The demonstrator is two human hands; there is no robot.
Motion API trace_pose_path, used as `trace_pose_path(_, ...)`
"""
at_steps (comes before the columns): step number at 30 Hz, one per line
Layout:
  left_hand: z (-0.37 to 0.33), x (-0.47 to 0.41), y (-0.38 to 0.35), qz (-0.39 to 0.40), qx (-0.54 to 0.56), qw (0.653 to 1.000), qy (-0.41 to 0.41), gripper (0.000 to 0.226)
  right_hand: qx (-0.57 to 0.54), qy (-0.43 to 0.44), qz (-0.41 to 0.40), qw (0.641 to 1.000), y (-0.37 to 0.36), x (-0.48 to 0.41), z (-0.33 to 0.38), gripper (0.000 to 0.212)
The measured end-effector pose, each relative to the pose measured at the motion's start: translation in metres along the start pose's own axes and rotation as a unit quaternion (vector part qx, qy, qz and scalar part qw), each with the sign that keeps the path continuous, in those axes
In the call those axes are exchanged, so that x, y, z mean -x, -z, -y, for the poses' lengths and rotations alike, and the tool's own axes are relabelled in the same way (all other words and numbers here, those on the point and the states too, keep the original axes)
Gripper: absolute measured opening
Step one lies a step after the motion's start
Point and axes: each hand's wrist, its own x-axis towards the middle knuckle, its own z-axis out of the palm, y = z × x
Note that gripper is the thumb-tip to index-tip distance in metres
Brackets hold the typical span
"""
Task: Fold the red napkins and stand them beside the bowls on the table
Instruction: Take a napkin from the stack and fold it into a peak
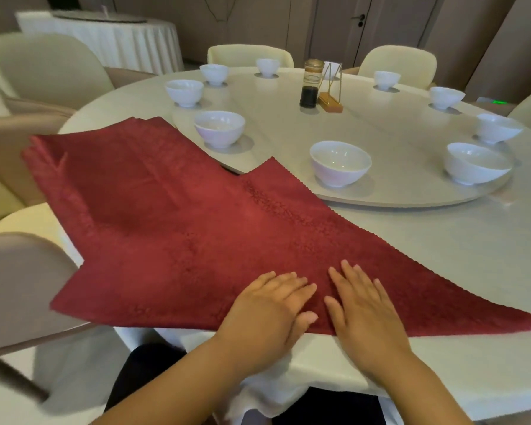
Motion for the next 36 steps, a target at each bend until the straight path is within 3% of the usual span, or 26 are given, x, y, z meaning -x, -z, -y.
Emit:
trace_pose_path(4,0.025,0.031,0.005,0.076,-0.073,0.991,-0.081,0.075,0.030,-0.009,0.030,0.999,0.004,0.001,0.002,0.099)
trace_pose_path(8,0.056,0.056,0.008,0.070,-0.141,0.984,-0.088,0.077,0.041,-0.008,0.030,0.999,0.007,0.003,0.005,0.053)
trace_pose_path(11,0.085,0.073,0.018,0.057,-0.166,0.981,-0.078,0.075,0.045,-0.004,0.025,0.999,0.006,0.004,0.005,0.050)
trace_pose_path(15,0.119,0.098,0.029,0.031,-0.166,0.984,-0.050,0.069,0.033,-0.002,0.016,0.999,0.004,0.004,0.005,0.050)
trace_pose_path(19,0.145,0.124,0.041,0.019,-0.169,0.985,-0.009,0.068,-0.008,-0.003,0.006,1.000,0.003,0.004,0.007,0.073)
trace_pose_path(22,0.157,0.136,0.049,-0.010,-0.157,0.985,0.064,0.079,0.002,-0.007,0.001,1.000,-0.001,0.002,0.006,0.065)
trace_pose_path(24,0.162,0.141,0.055,-0.032,-0.147,0.983,0.108,0.067,-0.013,-0.018,-0.023,1.000,-0.002,0.002,0.007,0.064)
trace_pose_path(27,0.168,0.146,0.066,-0.064,-0.142,0.976,0.149,0.052,0.009,-0.022,-0.087,0.996,-0.004,0.003,0.006,0.041)
trace_pose_path(31,0.177,0.150,0.077,-0.126,-0.122,0.969,0.172,0.040,-0.026,0.131,-0.188,0.973,-0.004,0.005,0.013,0.054)
trace_pose_path(33,0.181,0.151,0.082,-0.158,-0.099,0.964,0.191,0.028,-0.045,0.244,-0.171,0.953,-0.004,0.007,0.026,0.055)
trace_pose_path(36,0.183,0.151,0.091,-0.160,-0.106,0.955,0.225,0.020,-0.045,0.316,-0.154,0.935,-0.011,0.005,0.041,0.051)
